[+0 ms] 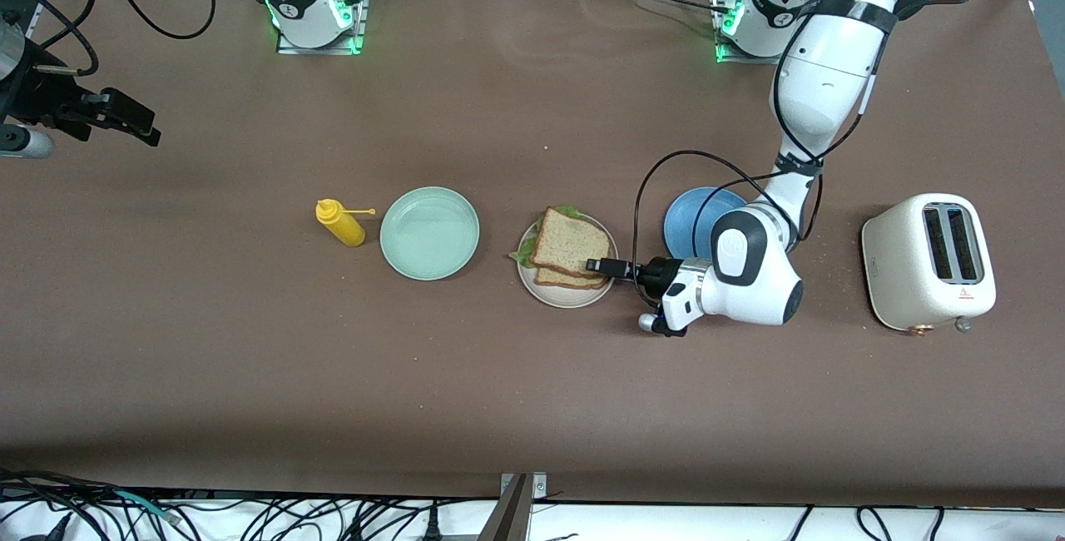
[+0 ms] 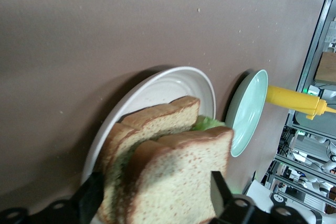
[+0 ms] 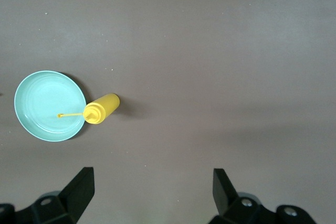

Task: Make sandwich in beige plate with both arms
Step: 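Lay the toast on the lettuce with the left gripper, then open the left gripper and draw it back toward the toaster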

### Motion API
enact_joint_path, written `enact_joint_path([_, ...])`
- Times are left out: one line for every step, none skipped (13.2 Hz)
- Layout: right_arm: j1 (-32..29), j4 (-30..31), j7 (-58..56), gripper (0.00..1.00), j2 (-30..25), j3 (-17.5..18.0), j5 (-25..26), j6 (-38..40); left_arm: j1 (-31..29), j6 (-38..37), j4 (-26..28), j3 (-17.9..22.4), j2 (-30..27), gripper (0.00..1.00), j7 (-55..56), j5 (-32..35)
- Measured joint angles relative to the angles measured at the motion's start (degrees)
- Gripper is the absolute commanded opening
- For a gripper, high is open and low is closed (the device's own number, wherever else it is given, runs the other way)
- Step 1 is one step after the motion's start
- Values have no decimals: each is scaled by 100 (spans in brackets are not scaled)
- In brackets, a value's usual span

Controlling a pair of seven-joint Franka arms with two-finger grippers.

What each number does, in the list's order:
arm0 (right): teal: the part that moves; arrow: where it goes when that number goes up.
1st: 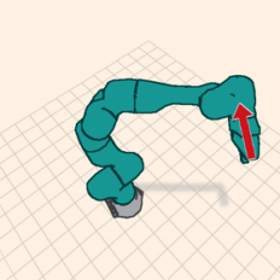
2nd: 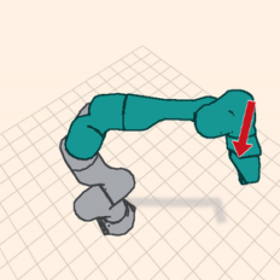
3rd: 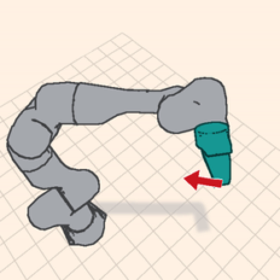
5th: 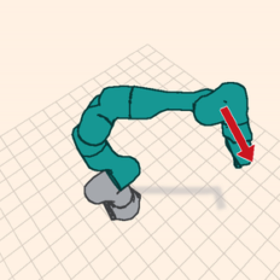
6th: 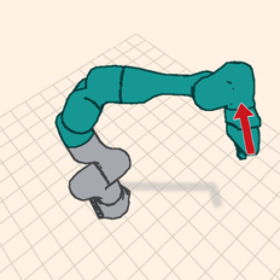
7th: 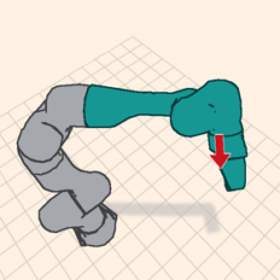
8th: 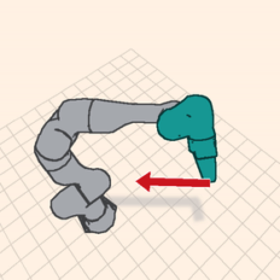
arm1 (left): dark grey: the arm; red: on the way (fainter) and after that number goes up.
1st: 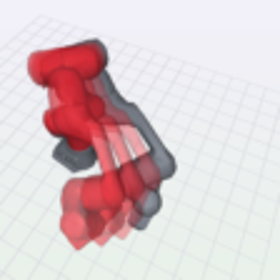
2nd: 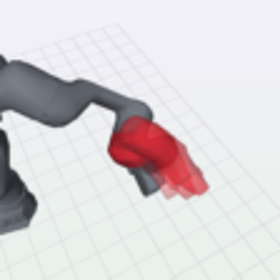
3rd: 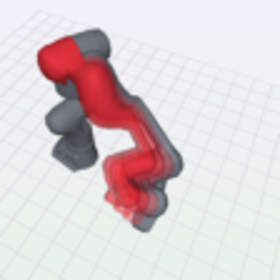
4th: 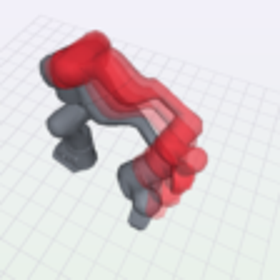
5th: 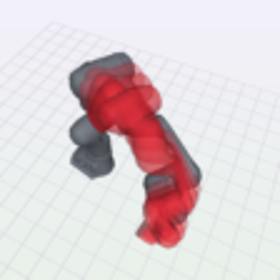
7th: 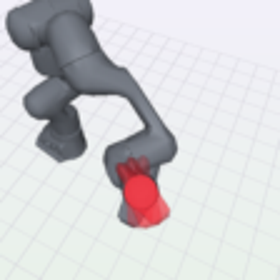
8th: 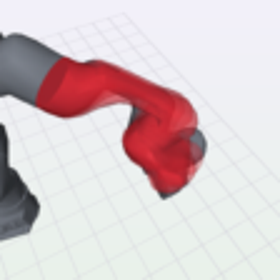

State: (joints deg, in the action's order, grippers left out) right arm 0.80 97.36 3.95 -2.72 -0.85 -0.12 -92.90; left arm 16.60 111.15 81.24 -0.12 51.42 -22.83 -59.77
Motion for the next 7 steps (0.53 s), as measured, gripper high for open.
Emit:
enact_joint_path([0,0,0,100,0,0,0,0,-51,31,-33,10,-5,99,6,0])
enact_joint_path([0,0,0,100,0,0,0,0,-133,35,-64,17,-18,99,38,0])
enact_joint_path([0,0,0,100,0,0,0,1,-223,35,-81,22,-52,99,143,0])
enact_joint_path([0,0,0,100,0,0,0,1,-296,29,-89,22,-97,99,299,0])
enact_joint_path([0,-1,0,100,0,0,0,1,-335,28,-96,22,-148,99,484,0])
enact_joint_path([0,0,0,100,0,0,0,1,-342,28,-102,22,-207,99,661,0])
enact_joint_path([0,-1,0,100,0,2,0,1,-334,34,-114,44,-275,99,804,20])
